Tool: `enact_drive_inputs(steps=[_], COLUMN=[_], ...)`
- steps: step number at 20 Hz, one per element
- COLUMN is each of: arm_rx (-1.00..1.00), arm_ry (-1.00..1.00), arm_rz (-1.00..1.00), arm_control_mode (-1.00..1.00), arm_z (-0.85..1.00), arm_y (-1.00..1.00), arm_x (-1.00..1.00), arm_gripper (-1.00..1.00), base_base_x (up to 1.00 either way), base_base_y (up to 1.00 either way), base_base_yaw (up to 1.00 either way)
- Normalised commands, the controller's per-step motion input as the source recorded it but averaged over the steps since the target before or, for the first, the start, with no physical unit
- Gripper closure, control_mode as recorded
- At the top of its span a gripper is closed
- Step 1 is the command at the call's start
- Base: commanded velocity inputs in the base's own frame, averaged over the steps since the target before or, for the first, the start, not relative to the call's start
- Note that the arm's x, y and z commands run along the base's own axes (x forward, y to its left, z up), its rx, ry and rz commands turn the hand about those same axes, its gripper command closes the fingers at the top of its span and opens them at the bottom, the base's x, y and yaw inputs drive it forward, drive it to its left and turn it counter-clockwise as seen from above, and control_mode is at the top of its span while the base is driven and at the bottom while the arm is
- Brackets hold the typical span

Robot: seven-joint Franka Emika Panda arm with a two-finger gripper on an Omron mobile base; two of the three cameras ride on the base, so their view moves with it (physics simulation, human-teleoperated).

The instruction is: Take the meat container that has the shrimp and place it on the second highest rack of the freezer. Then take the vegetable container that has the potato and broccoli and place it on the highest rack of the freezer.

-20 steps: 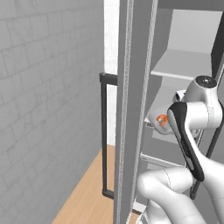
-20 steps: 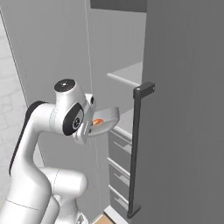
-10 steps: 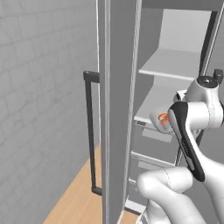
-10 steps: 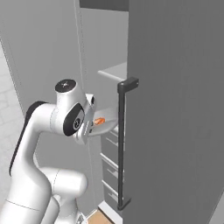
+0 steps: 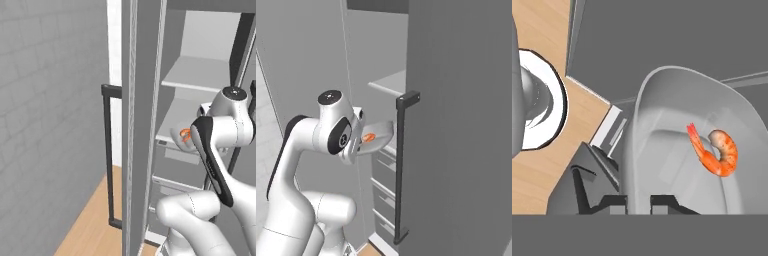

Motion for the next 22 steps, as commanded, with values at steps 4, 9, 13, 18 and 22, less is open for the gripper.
enact_drive_inputs(steps=[4, 9, 13, 18, 22], arm_rx=[0.0, 0.0, 0.0, 0.0, 0.01], arm_ry=[0.0, 0.0, 0.0, -0.01, -0.02], arm_rz=[0.0, 0.0, 0.0, -0.04, -0.14], arm_control_mode=[1.0, 1.0, 1.0, -1.0, -1.0], arm_z=[0.0, 0.0, 0.0, -0.36, -0.25], arm_y=[0.0, 0.0, 0.0, -0.01, -0.21], arm_x=[0.0, 0.0, 0.0, 0.14, 0.73], arm_gripper=[1.0, 1.0, 1.0, 1.0, 1.0], base_base_x=[0.33, 0.44, 0.3, 0.03, 0.0], base_base_y=[-0.01, 0.11, 0.08, 0.0, 0.0], base_base_yaw=[-0.3, -0.17, -0.01, -0.01, 0.0])
